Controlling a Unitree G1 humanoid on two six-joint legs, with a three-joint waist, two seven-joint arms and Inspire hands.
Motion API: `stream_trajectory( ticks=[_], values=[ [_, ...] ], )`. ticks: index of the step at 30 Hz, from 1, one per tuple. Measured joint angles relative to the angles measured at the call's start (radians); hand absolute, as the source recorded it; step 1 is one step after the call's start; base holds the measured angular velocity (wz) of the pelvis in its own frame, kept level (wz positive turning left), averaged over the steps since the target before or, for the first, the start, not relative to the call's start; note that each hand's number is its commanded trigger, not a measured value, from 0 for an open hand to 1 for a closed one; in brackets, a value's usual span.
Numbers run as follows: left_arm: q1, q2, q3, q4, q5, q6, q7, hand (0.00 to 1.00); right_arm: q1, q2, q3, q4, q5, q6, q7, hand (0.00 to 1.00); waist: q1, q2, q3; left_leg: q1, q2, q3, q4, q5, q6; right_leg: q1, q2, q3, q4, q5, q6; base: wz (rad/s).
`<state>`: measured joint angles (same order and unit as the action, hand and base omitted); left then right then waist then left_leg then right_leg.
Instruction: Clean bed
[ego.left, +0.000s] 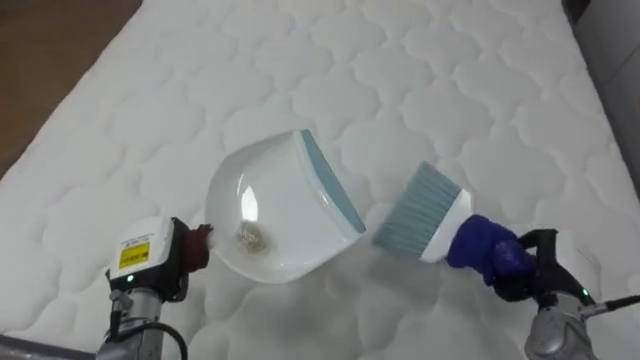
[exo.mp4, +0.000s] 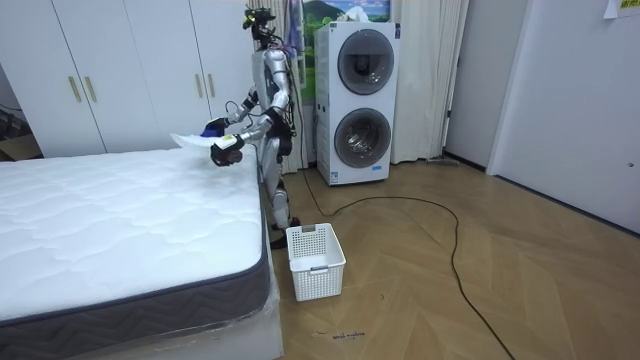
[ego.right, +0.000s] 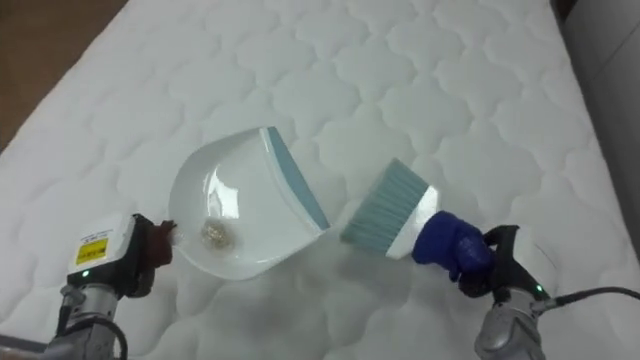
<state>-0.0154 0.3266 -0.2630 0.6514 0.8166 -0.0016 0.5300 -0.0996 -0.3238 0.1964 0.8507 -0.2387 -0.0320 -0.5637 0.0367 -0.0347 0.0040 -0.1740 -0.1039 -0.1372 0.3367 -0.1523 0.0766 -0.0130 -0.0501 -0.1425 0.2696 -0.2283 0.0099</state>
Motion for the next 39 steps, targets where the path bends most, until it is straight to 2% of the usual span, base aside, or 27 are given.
stream_trajectory(
  ticks=[2,6,8,11,13,14,15,16,17,18,19,20,21,22,23,24,25,26,28,30,32,33,35,36,37,38,39],
  values=[
    [0.029,-0.001,0.017,-0.024,-0.001,-0.009,0.002,1.0,-0.001,0.002,0.0,-0.004,0.028,-0.02,0.0,0.0,0.008,0.001,0.0009,0.006,0.0,-0.02,0.0,-0.003,-0.006,0.027,0.007,-0.016,-0.032,0.005,-0.008,0.26],
    [0.043,-0.005,0.057,-0.028,-0.002,-0.027,0.003,1.0,0.0,0.003,-0.007,-0.011,0.067,-0.026,0.0,0.0,0.025,0.005,0.006,-0.011,-0.003,-0.064,0.009,-0.005,-0.02,0.038,0.019,-0.052,-0.051,0.01,-0.014,0.34],
    [0.042,-0.007,0.065,-0.028,-0.001,-0.028,0.004,1.0,0.0,0.004,-0.01,-0.011,0.078,-0.026,0.0,0.0,0.029,0.009,0.0081,-0.029,-0.015,-0.097,0.025,-0.001,-0.026,0.038,0.025,-0.073,-0.051,0.01,-0.014,0.55],
    [0.064,-0.012,0.065,-0.072,0.003,-0.025,0.004,1.0,0.003,0.004,-0.033,-0.014,0.124,-0.026,-0.011,0.0,0.045,0.013,0.0095,-0.051,-0.032,-0.159,0.044,0.008,-0.039,0.041,0.029,-0.13,-0.051,0.007,-0.019,0.67],
    [0.065,-0.029,0.066,-0.087,0.002,-0.025,0.009,1.0,0.007,0.004,-0.069,-0.03,0.128,-0.026,-0.04,0.0,0.063,0.015,0.0094,-0.058,-0.048,-0.21,0.038,0.025,-0.052,0.049,0.036,-0.144,-0.051,0.004,-0.025,0.68],
    [0.065,-0.031,0.066,-0.09,0.002,-0.025,0.009,1.0,0.006,0.003,-0.082,-0.036,0.128,-0.029,-0.047,0.0,0.063,0.015,0.0094,-0.06,-0.051,-0.217,0.034,0.032,-0.054,0.051,0.037,-0.145,-0.052,0.001,-0.029,0.72],
    [0.064,-0.035,0.066,-0.093,0.002,-0.025,0.01,1.0,0.003,0.002,-0.108,-0.038,0.13,-0.049,-0.065,0.0,0.061,0.014,0.0095,-0.065,-0.053,-0.214,0.012,0.057,-0.06,0.056,0.036,-0.167,-0.062,0.002,-0.039,0.98],
    [0.063,-0.038,0.066,-0.093,0.001,-0.026,0.011,1.0,0.005,-0.001,-0.117,-0.04,0.146,-0.07,-0.09,0.0,0.039,0.014,0.0097,-0.07,-0.031,-0.125,-0.013,0.092,-0.053,0.069,0.019,-0.228,-0.087,0.009,-0.048,1.15],
    [0.061,-0.041,0.065,-0.095,0.001,-0.026,0.011,1.0,0.006,-0.004,-0.122,-0.042,0.157,-0.075,-0.099,0.0,0.022,0.009,0.0152,-0.081,-0.002,-0.03,0.008,0.092,-0.044,0.068,0.01,-0.278,-0.092,0.007,-0.051,1.12],
    [0.064,-0.043,0.065,-0.095,0.0,-0.028,0.011,1.0,0.012,0.0,-0.128,-0.043,0.164,-0.075,-0.107,0.0,0.022,0.007,0.0158,-0.092,0.061,0.151,0.12,0.024,-0.018,0.074,0.003,-0.346,-0.081,-0.002,-0.052,0.71],
    [0.069,-0.04,0.067,-0.094,-0.002,-0.028,0.011,1.0,0.012,0.004,-0.12,-0.05,0.175,-0.075,-0.106,0.0,0.024,0.006,0.0158,-0.072,0.126,0.264,0.208,-0.052,-0.025,0.085,0.004,-0.397,-0.078,-0.007,-0.052,0.66],
    [0.068,-0.04,0.068,-0.095,-0.006,-0.029,0.011,1.0,0.011,0.005,-0.109,-0.058,0.198,-0.074,-0.105,0.0,0.02,0.011,0.0126,-0.042,0.189,0.336,0.257,-0.106,-0.042,0.092,0.004,-0.457,-0.069,-0.013,-0.049,0.54],
    [0.066,-0.041,0.068,-0.094,-0.008,-0.031,0.011,1.0,0.011,0.005,-0.107,-0.061,0.205,-0.073,-0.102,0.0,0.016,0.011,0.0131,-0.03,0.217,0.361,0.274,-0.126,-0.049,0.095,0.002,-0.488,-0.059,-0.019,-0.043,0.8],
    [0.063,-0.045,0.068,-0.094,-0.007,-0.031,0.01,1.0,0.01,0.004,-0.104,-0.058,0.208,-0.064,-0.092,0.0,0.005,0.012,0.016,-0.025,0.253,0.398,0.278,-0.15,-0.069,0.099,-0.003,-0.53,-0.022,-0.035,-0.034,0.73],
    [0.063,-0.049,0.068,-0.094,-0.007,-0.031,0.009,1.0,0.007,0.004,-0.106,-0.056,0.208,-0.06,-0.086,0.0,-0.001,0.012,0.0189,-0.029,0.253,0.408,0.266,-0.153,-0.067,0.097,-0.006,-0.542,-0.001,-0.041,-0.03,0.93],
    [0.063,-0.051,0.064,-0.094,-0.007,-0.03,0.004,1.0,0.004,0.004,-0.108,-0.047,0.209,-0.057,-0.074,0.0,-0.011,0.008,0.0191,-0.034,0.237,0.391,0.244,-0.155,-0.063,0.089,-0.004,-0.521,0.014,-0.045,-0.026,0.93],
    [0.06,-0.054,0.064,-0.094,-0.007,-0.03,0.005,1.0,-0.003,0.002,-0.118,-0.035,0.214,-0.057,-0.069,0.0,-0.018,0.007,0.0186,-0.043,0.208,0.343,0.22,-0.152,-0.057,0.076,0.004,-0.462,0.014,-0.045,-0.026,0.98],
    [0.057,-0.053,0.064,-0.094,-0.007,-0.03,0.005,1.0,-0.003,0.001,-0.122,-0.031,0.219,-0.057,-0.068,0.0,-0.022,0.007,0.0182,-0.046,0.196,0.333,0.206,-0.146,-0.046,0.072,0.003,-0.456,0.014,-0.045,-0.026,1.1],
    [0.053,-0.053,0.064,-0.093,-0.009,-0.024,0.009,1.0,-0.003,0.002,-0.117,-0.03,0.247,-0.057,-0.066,0.0,-0.028,0.006,0.0177,-0.059,0.17,0.326,0.17,-0.118,-0.015,0.065,-0.018,-0.467,0.026,-0.049,-0.019,1.01],
    [0.052,-0.052,0.065,-0.093,-0.029,-0.025,0.01,1.0,-0.003,0.002,-0.107,-0.03,0.256,-0.059,-0.066,0.0,-0.022,0.006,0.0169,-0.067,0.159,0.334,0.149,-0.099,-0.008,0.064,-0.027,-0.484,0.021,-0.051,-0.016,0.75],
    [0.052,-0.05,0.065,-0.094,-0.041,-0.025,0.01,1.0,-0.003,0.003,-0.101,-0.03,0.254,-0.059,-0.067,0.0,-0.003,0.0,0.0136,-0.068,0.16,0.394,0.116,-0.069,0.008,0.064,-0.05,-0.535,0.025,-0.053,-0.01,0.76],
    [0.052,-0.05,0.065,-0.094,-0.041,-0.026,0.01,1.0,-0.003,0.003,-0.101,-0.031,0.256,-0.059,-0.067,0.0,-0.001,0.0,0.0127,-0.068,0.157,0.398,0.108,-0.063,0.011,0.066,-0.054,-0.545,0.025,-0.051,-0.008,0.73],
    [0.049,-0.048,0.065,-0.094,-0.04,-0.032,0.01,1.0,-0.003,0.003,-0.1,-0.032,0.274,-0.063,-0.077,0.0,-0.006,0.002,0.0103,-0.074,0.12,0.338,0.09,-0.042,0.019,0.065,-0.049,-0.527,0.043,-0.048,-0.006,0.9],
    [0.041,-0.049,0.064,-0.094,-0.04,-0.041,0.01,1.0,0.004,0.003,-0.102,-0.033,0.276,-0.063,-0.091,0.0,-0.022,0.006,0.0094,-0.08,0.092,0.268,0.08,-0.024,0.025,0.045,-0.052,-0.464,0.087,-0.047,-0.008,1.36],
    [0.029,-0.048,0.064,-0.094,-0.04,-0.048,0.01,1.0,0.021,0.006,-0.104,-0.033,0.271,-0.064,-0.1,0.0,-0.043,0.009,0.0091,-0.077,0.068,0.19,0.058,-0.004,0.026,0.007,-0.039,-0.342,0.123,-0.057,-0.023,1.42],
    [0.023,-0.047,0.064,-0.095,-0.04,-0.049,0.011,1.0,0.029,0.009,-0.106,-0.032,0.265,-0.063,-0.103,0.0,-0.046,0.011,0.0086,-0.076,0.059,0.156,0.047,0.008,0.026,-0.013,-0.023,-0.263,0.123,-0.063,-0.029,1.39],
    [0.016,-0.044,0.062,-0.098,-0.04,-0.049,0.012,1.0,0.046,0.015,-0.108,-0.038,0.255,-0.063,-0.111,0.0,-0.059,0.011,0.0082,-0.071,0.039,0.093,0.018,0.034,0.024,-0.052,0.005,-0.161,0.116,-0.064,-0.032,1.46]
  ],
)
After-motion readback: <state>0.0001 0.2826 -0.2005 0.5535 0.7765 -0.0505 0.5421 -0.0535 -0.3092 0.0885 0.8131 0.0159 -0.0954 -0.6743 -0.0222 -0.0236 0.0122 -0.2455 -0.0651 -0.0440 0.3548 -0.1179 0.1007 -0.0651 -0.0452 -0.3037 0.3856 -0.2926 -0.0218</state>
